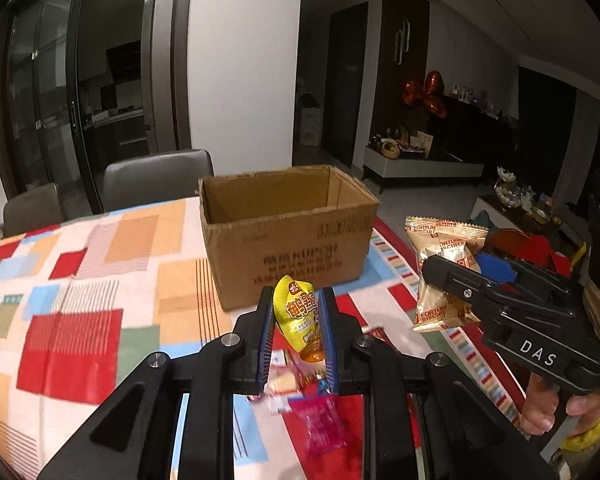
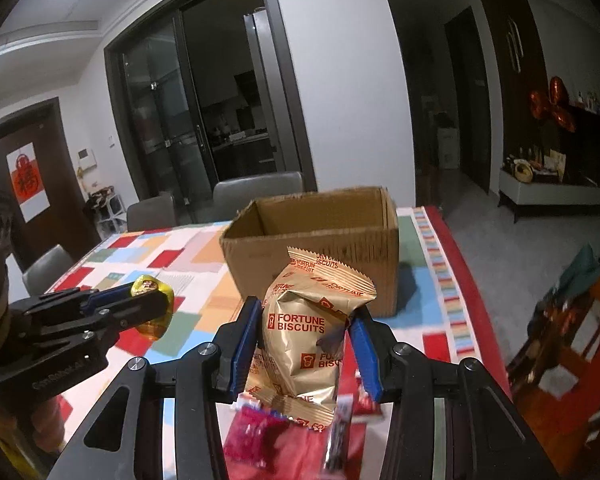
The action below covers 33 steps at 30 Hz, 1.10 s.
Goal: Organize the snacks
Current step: 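Carry both snacks over the cardboard box and open both tools to drop them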
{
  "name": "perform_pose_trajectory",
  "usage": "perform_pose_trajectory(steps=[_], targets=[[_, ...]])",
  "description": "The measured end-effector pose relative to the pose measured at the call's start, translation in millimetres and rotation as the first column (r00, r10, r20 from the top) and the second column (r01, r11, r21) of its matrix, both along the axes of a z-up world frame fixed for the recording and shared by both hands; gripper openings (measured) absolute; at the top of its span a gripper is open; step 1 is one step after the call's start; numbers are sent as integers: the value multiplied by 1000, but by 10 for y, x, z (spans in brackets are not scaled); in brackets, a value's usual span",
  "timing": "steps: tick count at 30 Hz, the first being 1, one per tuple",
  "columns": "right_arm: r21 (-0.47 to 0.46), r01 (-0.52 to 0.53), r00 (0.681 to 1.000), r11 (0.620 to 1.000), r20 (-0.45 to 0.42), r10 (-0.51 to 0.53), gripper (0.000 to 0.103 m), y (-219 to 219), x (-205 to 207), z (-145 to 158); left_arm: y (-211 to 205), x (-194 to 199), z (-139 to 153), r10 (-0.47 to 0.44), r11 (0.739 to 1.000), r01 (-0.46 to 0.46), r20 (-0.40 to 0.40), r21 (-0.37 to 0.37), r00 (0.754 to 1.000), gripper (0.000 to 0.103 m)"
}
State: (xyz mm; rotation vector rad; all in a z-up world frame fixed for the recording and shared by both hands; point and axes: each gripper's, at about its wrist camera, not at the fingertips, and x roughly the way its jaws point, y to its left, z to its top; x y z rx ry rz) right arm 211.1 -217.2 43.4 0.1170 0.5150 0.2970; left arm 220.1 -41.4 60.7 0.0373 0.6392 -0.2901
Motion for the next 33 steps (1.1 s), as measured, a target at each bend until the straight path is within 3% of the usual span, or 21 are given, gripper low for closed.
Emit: perform_pose_trajectory(steps=[12,25,33], targets=[[-6,-55,998,998,23,55,45,59,666,245,1,685,192,12,1000,-12,-2,-16,1000,22],[25,-89,996,996,26,88,46,140,1299,157,13,1351,198,5,998,-5,-1,-63,1000,22],[18,-81,996,997,-23,82,46,163,1655,88,-45,1806,69,16,998,-20,-57,-57,998,22]])
